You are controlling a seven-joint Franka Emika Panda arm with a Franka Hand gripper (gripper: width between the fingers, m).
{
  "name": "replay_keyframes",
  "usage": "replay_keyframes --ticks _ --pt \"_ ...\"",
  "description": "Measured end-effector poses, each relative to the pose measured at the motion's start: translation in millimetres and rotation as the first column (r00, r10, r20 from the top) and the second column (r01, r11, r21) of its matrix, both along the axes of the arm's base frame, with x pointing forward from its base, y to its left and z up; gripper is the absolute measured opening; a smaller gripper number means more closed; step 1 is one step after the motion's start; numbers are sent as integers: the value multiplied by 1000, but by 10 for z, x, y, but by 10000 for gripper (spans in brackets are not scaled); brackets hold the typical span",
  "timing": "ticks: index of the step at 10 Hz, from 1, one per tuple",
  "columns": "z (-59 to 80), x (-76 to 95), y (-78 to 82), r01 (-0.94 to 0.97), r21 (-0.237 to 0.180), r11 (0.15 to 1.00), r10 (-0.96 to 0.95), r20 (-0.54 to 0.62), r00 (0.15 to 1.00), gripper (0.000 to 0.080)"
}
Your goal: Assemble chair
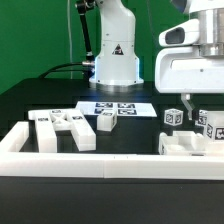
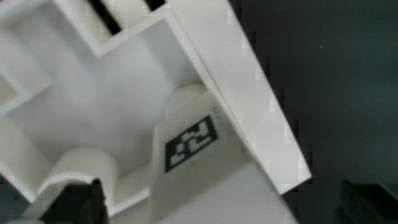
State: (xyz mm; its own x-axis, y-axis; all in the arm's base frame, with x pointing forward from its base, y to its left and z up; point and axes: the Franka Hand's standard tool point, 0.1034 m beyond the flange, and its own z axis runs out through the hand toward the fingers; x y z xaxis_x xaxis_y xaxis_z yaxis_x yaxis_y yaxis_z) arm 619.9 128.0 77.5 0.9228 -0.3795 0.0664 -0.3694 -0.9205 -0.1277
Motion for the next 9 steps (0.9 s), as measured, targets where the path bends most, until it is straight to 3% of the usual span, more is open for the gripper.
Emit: replay_keyframes --ticks 4,8,9 --pt "3 3 8 -204 -45 978 205 15 979 648" --pt "-1 14 -57 -429 -90 899 432 17 902 648" --pt "-1 14 -59 -430 -90 898 433 17 901 512"
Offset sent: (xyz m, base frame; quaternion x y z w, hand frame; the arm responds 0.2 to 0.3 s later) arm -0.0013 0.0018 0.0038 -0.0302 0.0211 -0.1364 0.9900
